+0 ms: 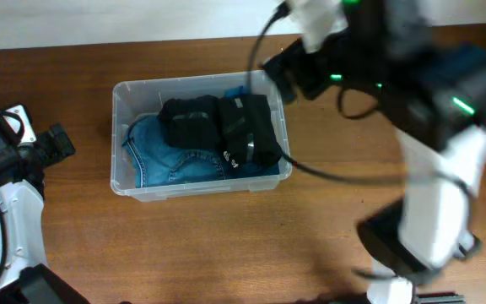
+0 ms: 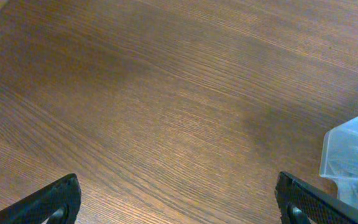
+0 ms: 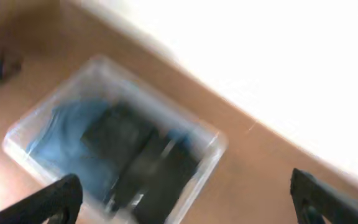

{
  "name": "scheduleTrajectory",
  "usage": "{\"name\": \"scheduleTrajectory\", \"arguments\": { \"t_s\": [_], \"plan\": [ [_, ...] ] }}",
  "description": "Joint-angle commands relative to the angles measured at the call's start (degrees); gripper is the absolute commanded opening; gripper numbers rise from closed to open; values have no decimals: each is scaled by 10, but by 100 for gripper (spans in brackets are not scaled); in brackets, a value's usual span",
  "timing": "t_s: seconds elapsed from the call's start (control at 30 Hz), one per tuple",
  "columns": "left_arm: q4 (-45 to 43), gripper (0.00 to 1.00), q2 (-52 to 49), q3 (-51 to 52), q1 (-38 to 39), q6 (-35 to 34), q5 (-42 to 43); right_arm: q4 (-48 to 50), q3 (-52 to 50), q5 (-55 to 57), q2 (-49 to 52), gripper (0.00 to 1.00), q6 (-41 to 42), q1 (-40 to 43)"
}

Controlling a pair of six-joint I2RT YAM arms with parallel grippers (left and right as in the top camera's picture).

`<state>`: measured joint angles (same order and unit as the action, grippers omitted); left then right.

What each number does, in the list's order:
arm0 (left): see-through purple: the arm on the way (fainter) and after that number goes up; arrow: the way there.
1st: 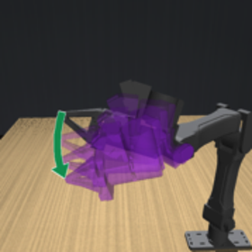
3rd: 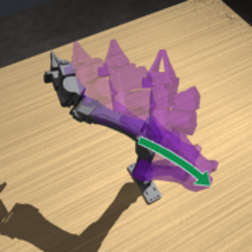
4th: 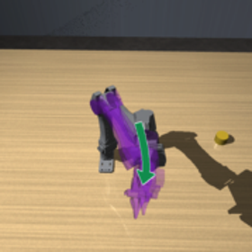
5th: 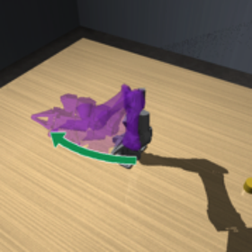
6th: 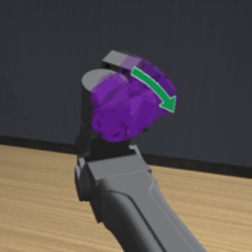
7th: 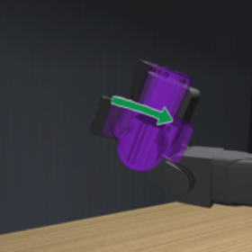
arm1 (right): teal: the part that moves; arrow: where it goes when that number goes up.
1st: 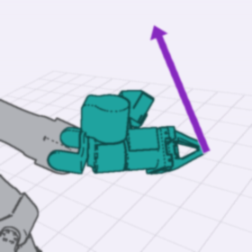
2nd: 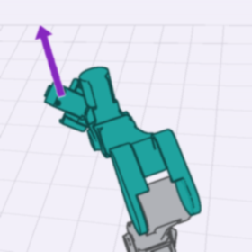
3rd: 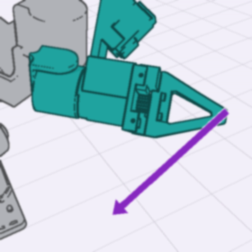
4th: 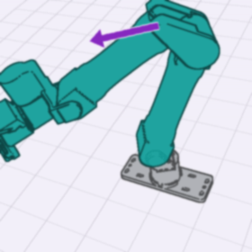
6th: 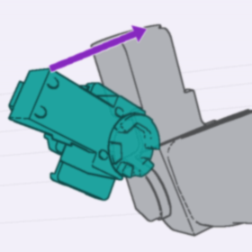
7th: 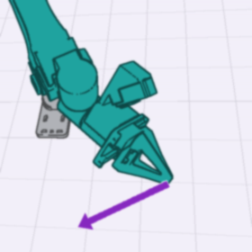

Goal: Pack container

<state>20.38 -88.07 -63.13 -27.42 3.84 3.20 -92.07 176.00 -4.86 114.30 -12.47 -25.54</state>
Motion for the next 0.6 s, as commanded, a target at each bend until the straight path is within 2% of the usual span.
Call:
{"name": "scheduleTrajectory", "arguments": {
  "t_s": [0.0, 0.1, 0.23, 0.37, 0.5, 0.53, 0.57],
  "plan": [
    [1, 99, 9, -8, -1, 1, 6, 52, -64, 70, -92, 98, -23, 2],
    [1, 99, 9, -8, -1, 1, 6, 110, -178, 92, -170, 98, -23, 9],
    [1, 99, 9, -8, -1, 1, 6, 236, -428, 22, -317, 98, -23, 71],
    [1, 100, 9, -8, -1, 1, 6, 405, -739, -121, -489, 98, -23, 199],
    [1, 99, 9, -8, -1, 1, 6, 536, -972, -128, -623, 98, -23, 235],
    [1, 100, 9, -8, -1, 1, 6, 598, -1076, -123, -684, 98, -23, 243],
    [1, 99, 9, -8, -1, 1, 6, 628, -1122, -123, -711, 98, -23, 249]
  ]
}}
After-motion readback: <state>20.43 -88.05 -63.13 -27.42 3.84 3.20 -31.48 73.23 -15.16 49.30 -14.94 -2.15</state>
